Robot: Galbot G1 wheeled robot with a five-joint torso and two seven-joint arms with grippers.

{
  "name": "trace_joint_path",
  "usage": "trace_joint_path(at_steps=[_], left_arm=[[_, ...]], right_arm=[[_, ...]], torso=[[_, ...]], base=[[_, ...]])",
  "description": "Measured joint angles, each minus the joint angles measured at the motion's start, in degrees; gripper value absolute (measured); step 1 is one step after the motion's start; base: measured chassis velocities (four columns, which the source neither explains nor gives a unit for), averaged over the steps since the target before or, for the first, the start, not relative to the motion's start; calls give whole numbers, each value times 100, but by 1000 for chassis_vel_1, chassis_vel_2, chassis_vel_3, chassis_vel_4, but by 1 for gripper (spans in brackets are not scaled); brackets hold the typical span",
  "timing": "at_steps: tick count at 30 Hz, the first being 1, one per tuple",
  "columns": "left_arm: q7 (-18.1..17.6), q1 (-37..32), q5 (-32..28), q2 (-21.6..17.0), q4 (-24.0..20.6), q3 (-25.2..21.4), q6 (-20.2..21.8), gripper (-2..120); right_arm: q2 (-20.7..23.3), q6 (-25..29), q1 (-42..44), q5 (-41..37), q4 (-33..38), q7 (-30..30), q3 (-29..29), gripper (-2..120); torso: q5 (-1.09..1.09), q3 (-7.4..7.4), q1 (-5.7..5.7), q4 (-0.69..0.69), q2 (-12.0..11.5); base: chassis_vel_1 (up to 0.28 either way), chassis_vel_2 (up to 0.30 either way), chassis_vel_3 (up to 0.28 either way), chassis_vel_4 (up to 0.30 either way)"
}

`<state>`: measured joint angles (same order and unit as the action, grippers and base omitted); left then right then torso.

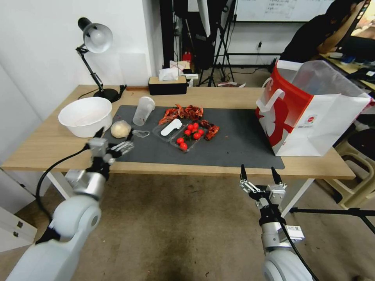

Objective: Pick up the trash from the table and place it into the takeout bag.

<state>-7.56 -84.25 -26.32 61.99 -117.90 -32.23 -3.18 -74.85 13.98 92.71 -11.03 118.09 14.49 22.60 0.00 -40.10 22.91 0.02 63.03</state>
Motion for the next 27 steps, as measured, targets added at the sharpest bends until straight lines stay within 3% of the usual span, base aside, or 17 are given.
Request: trace_joint_path(at_steps=[9,27], left_arm=[[100,-606,388,262,98,-2,-523,100],[94,-679,453,324,204,59,-691,100]], right_arm=[[-15,12,18,0,0,14,6,100],[-24,38,29,8,-50,15,-49,100]], torso=[[-1,-1,1,-2,-1],[0,-1,1,-2,-1]], base=[[0,0,0,0],[0,0,0,0]])
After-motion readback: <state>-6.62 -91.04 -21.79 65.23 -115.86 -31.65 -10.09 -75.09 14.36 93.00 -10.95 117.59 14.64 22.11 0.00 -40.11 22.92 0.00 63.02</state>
